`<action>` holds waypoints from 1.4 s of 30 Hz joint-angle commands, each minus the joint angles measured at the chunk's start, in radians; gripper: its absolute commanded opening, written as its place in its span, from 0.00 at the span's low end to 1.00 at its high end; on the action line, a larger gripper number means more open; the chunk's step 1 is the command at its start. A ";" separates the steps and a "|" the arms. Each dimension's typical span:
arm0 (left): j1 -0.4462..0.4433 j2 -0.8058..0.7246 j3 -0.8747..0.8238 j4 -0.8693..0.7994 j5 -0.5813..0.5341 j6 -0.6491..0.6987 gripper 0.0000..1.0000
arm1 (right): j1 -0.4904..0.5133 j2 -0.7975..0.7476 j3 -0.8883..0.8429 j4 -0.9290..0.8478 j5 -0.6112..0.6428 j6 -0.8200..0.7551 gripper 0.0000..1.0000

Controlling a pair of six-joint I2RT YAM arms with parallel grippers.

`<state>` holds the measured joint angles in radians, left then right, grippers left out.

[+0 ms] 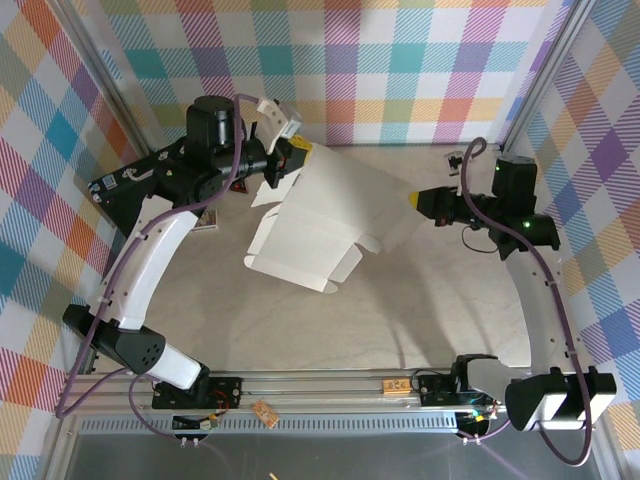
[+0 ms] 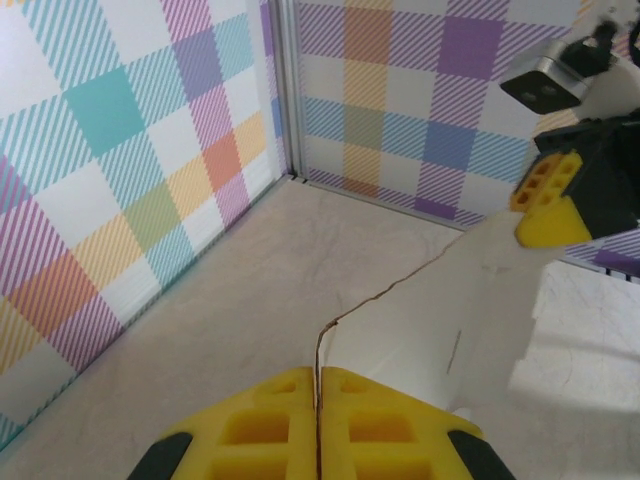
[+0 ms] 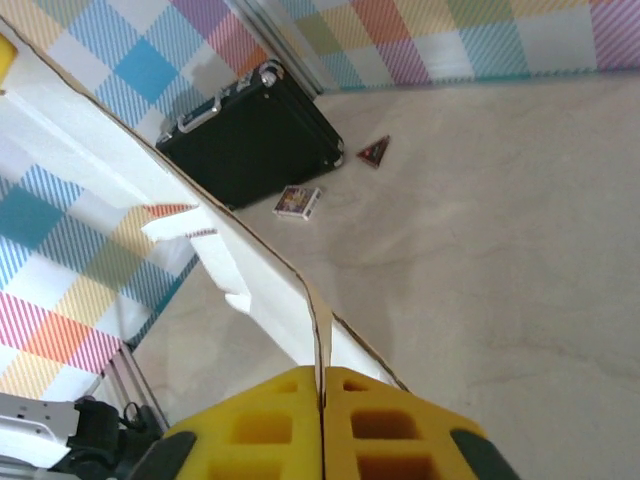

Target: Fold the paper box

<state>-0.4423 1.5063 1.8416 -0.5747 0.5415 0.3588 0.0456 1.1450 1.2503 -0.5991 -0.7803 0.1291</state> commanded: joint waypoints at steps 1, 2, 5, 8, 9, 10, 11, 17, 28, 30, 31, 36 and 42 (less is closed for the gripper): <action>0.009 0.015 0.037 0.036 -0.017 -0.054 0.00 | 0.070 0.020 0.058 -0.070 0.144 0.102 0.00; 0.008 0.020 0.040 0.039 -0.016 -0.061 0.00 | 0.116 0.028 0.075 -0.080 0.234 0.178 0.00; 0.007 0.035 0.046 0.038 -0.025 -0.067 0.00 | 0.262 0.070 0.150 -0.162 0.555 0.473 0.00; 0.008 0.048 0.046 0.032 -0.023 -0.068 0.00 | 0.302 0.106 0.187 -0.203 0.573 0.780 0.07; 0.008 0.050 0.047 0.032 -0.020 -0.067 0.00 | 0.304 0.110 0.191 -0.203 0.574 0.859 0.10; 0.008 0.051 0.045 0.032 -0.022 -0.065 0.00 | 0.304 0.112 0.193 -0.194 0.578 0.900 0.11; 0.009 0.051 0.045 0.032 -0.025 -0.064 0.00 | 0.306 0.112 0.201 -0.195 0.598 0.926 0.21; 0.012 0.065 0.062 0.023 -0.062 -0.054 0.00 | 0.306 0.060 0.130 -0.165 0.595 0.754 0.66; 0.023 0.044 0.066 0.034 -0.024 -0.065 0.00 | 0.252 -0.426 -0.647 0.585 0.332 -0.061 1.00; 0.029 0.033 0.053 0.045 -0.012 -0.069 0.00 | 0.250 -0.320 -0.664 0.747 0.306 -0.045 0.99; 0.034 0.027 0.047 0.051 -0.005 -0.075 0.00 | 0.247 -0.265 -0.662 0.814 0.305 -0.037 0.97; 0.049 0.010 0.021 0.086 0.024 -0.107 0.00 | 0.208 -0.096 -0.604 0.952 0.281 -0.019 0.76; 0.054 0.012 0.027 0.095 0.029 -0.127 0.00 | 0.185 -0.070 -0.644 1.039 0.251 0.050 0.36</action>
<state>-0.3954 1.5509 1.8683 -0.5213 0.5385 0.2634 0.2321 1.0801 0.6075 0.3042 -0.4828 0.1528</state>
